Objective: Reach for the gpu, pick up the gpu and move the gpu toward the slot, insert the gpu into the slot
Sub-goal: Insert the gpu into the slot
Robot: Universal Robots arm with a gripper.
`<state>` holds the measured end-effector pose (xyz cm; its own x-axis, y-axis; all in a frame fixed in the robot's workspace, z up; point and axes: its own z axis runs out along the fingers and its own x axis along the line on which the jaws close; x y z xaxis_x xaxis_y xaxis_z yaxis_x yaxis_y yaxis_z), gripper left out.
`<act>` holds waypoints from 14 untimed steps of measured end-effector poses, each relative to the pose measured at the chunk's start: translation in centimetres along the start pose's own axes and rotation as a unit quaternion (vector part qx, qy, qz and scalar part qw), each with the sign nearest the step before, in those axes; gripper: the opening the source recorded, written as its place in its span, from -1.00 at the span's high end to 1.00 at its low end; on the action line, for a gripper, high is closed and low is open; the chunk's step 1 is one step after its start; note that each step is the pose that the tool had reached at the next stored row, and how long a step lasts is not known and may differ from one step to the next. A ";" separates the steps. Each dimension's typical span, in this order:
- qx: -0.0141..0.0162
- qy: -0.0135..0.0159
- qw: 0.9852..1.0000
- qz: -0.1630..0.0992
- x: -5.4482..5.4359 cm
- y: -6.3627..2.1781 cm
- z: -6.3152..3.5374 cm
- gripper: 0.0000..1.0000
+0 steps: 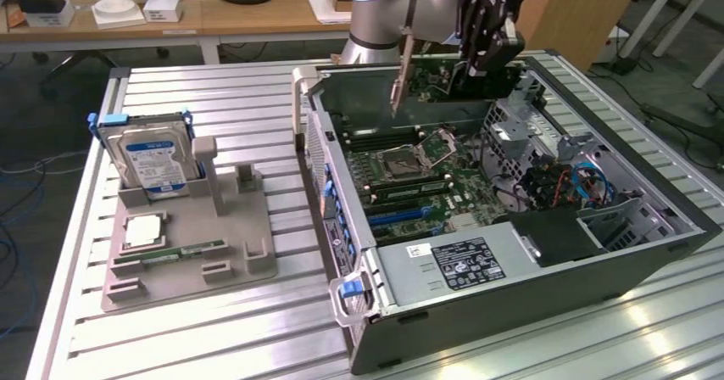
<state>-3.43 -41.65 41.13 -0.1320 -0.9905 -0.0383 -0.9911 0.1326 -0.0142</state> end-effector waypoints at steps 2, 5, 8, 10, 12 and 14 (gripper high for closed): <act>-0.001 0.000 1.000 -0.010 0.0 0.02 0.19 0.45; -0.001 0.000 1.000 -0.021 0.1 0.23 0.56 0.45; -0.002 0.000 0.999 -0.032 0.2 0.51 0.92 0.45; -0.002 0.000 0.999 -0.038 0.3 0.67 1.08 0.45; -0.002 -0.001 0.999 -0.041 0.4 0.79 1.26 0.45; -0.002 0.000 0.999 -0.041 0.4 0.88 1.46 0.45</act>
<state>-4.33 -41.89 39.65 -0.0496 -0.9980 -0.0382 -0.9987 0.0501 -0.0130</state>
